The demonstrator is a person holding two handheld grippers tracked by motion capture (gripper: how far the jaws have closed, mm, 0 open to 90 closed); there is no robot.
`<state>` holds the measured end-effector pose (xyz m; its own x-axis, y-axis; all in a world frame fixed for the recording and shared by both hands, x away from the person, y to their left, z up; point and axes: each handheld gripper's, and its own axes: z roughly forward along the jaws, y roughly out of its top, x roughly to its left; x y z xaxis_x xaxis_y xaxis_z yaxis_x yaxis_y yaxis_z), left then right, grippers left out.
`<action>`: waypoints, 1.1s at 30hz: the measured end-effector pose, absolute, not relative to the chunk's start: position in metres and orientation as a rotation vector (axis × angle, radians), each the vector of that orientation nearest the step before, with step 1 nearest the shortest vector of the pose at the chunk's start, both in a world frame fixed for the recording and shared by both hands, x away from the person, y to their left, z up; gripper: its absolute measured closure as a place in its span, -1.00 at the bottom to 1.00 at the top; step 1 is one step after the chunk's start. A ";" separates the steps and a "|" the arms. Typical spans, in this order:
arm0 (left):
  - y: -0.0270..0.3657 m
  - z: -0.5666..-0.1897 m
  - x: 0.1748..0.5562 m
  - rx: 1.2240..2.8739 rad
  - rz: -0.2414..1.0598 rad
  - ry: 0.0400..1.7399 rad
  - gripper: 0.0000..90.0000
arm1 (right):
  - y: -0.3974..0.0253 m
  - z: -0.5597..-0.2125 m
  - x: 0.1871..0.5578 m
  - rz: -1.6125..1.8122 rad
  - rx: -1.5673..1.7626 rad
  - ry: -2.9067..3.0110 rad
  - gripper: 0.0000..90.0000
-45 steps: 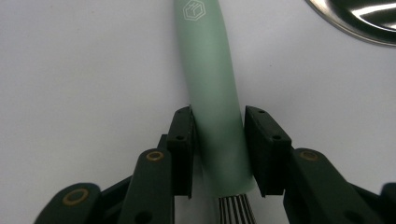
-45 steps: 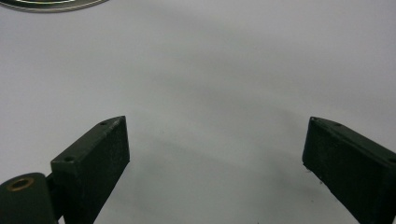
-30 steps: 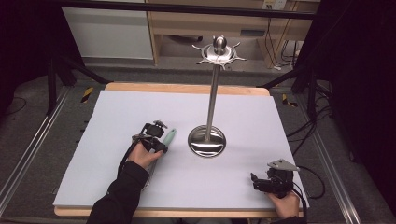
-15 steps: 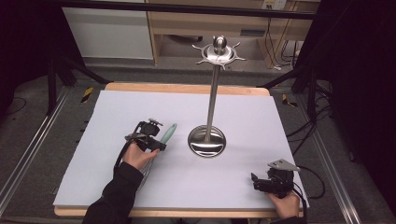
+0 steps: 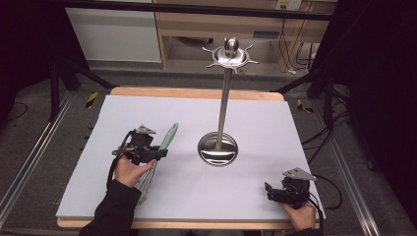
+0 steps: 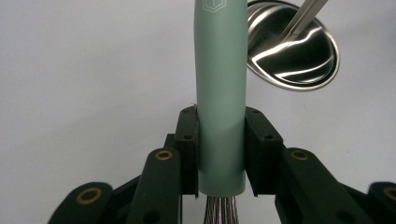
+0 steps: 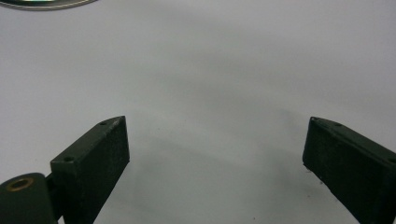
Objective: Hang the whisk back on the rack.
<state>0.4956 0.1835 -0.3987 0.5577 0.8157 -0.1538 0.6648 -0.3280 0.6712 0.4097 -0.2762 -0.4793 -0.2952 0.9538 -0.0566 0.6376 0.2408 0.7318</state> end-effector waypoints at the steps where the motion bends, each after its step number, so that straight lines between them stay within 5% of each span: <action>1: 0.188 -0.396 0.491 2.067 0.283 1.173 0.53 | -0.276 -0.479 0.410 0.829 1.449 2.016 -0.83; 33: 0.229 -0.343 0.446 1.751 0.451 1.026 0.54 | -0.278 -0.479 0.410 0.833 1.450 2.010 -0.82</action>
